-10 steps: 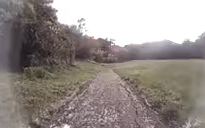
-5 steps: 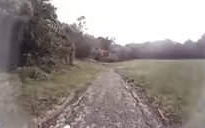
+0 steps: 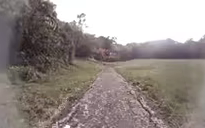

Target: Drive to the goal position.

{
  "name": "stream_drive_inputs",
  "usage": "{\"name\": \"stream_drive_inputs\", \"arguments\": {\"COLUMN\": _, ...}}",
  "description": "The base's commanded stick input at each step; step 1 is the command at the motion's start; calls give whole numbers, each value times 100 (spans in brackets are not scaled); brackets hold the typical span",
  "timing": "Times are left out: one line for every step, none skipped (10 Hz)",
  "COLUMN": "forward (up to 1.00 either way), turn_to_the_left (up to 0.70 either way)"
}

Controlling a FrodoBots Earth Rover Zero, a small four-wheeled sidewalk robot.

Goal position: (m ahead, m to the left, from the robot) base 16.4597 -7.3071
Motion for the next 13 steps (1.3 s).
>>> {"name": "stream_drive_inputs", "arguments": {"forward": 85, "turn_to_the_left": 0}}
{"name": "stream_drive_inputs", "arguments": {"forward": 85, "turn_to_the_left": 0}}
{"name": "stream_drive_inputs", "arguments": {"forward": 85, "turn_to_the_left": -4}}
{"name": "stream_drive_inputs", "arguments": {"forward": 85, "turn_to_the_left": -14}}
{"name": "stream_drive_inputs", "arguments": {"forward": 85, "turn_to_the_left": -25}}
{"name": "stream_drive_inputs", "arguments": {"forward": 85, "turn_to_the_left": -6}}
{"name": "stream_drive_inputs", "arguments": {"forward": 85, "turn_to_the_left": -2}}
{"name": "stream_drive_inputs", "arguments": {"forward": 85, "turn_to_the_left": 0}}
{"name": "stream_drive_inputs", "arguments": {"forward": 85, "turn_to_the_left": 0}}
{"name": "stream_drive_inputs", "arguments": {"forward": 85, "turn_to_the_left": 0}}
{"name": "stream_drive_inputs", "arguments": {"forward": 85, "turn_to_the_left": 0}}
{"name": "stream_drive_inputs", "arguments": {"forward": 85, "turn_to_the_left": 0}}
{"name": "stream_drive_inputs", "arguments": {"forward": 85, "turn_to_the_left": 0}}
